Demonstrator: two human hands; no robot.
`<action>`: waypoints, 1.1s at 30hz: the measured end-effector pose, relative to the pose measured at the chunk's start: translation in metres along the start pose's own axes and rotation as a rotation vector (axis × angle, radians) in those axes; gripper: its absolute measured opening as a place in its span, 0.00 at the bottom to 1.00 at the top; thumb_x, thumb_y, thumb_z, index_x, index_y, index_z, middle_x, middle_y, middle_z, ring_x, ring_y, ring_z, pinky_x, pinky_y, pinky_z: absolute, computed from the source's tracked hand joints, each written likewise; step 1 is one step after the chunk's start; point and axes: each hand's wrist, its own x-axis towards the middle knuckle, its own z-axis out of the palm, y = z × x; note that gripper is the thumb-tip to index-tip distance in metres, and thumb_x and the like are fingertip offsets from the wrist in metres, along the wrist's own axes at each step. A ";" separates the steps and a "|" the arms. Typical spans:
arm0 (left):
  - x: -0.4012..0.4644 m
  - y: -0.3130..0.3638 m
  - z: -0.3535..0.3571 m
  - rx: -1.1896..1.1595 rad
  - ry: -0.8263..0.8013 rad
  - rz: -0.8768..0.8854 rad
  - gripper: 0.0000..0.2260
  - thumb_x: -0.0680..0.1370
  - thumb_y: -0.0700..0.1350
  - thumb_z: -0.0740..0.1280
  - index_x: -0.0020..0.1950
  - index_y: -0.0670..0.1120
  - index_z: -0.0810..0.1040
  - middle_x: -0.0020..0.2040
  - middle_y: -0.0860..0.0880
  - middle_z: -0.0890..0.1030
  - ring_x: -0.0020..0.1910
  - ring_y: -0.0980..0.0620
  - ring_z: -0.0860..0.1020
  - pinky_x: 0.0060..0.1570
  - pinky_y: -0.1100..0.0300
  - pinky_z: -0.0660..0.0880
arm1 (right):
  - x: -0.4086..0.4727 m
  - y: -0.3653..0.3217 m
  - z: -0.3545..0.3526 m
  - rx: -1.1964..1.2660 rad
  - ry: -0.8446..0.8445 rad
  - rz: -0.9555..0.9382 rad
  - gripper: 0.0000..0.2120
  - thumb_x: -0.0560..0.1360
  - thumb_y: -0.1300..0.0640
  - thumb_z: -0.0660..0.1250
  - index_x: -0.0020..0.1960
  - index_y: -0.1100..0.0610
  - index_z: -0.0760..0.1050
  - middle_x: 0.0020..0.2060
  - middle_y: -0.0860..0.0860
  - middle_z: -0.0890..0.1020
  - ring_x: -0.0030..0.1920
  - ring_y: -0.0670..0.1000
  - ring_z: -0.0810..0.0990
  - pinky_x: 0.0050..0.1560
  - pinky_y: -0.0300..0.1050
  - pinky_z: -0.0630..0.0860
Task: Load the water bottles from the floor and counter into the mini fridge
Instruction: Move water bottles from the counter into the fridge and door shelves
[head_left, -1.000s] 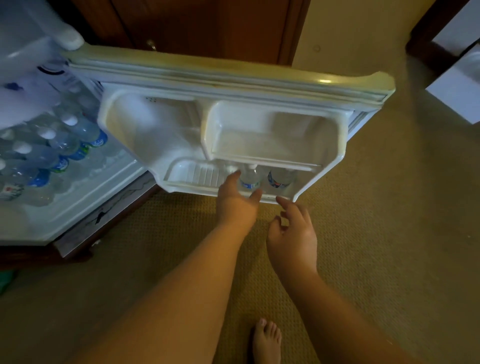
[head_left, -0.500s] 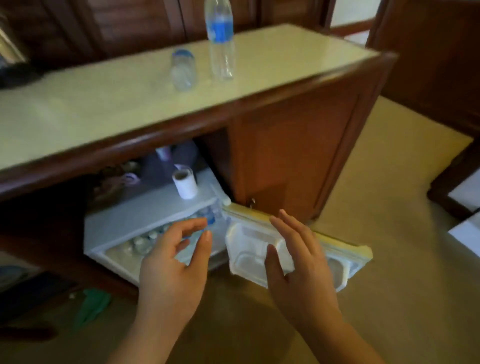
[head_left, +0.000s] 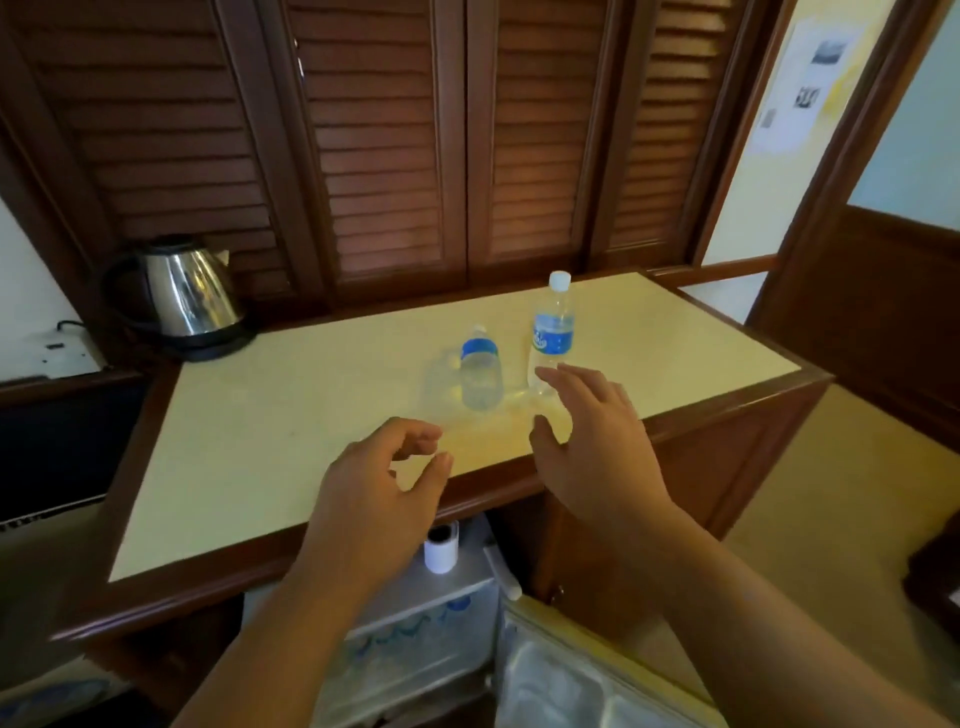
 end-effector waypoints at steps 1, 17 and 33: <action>0.021 0.001 0.003 0.011 -0.043 -0.020 0.08 0.78 0.54 0.72 0.57 0.61 0.79 0.52 0.63 0.82 0.55 0.61 0.79 0.55 0.59 0.78 | 0.024 0.000 0.002 -0.030 0.011 0.014 0.26 0.80 0.51 0.67 0.77 0.47 0.67 0.74 0.47 0.71 0.73 0.52 0.68 0.70 0.55 0.73; 0.318 -0.020 0.129 0.354 -0.355 -0.290 0.40 0.75 0.74 0.59 0.71 0.42 0.73 0.64 0.42 0.81 0.56 0.39 0.83 0.57 0.50 0.80 | 0.223 0.045 0.033 -0.192 0.002 0.288 0.21 0.80 0.53 0.68 0.72 0.46 0.73 0.57 0.51 0.77 0.61 0.55 0.77 0.59 0.53 0.81; 0.239 -0.027 0.146 0.383 -0.314 -0.245 0.24 0.77 0.62 0.70 0.64 0.47 0.72 0.56 0.48 0.82 0.54 0.47 0.81 0.55 0.52 0.79 | 0.168 0.048 0.023 0.018 0.151 0.288 0.14 0.78 0.55 0.73 0.62 0.45 0.79 0.51 0.44 0.78 0.52 0.48 0.78 0.47 0.40 0.80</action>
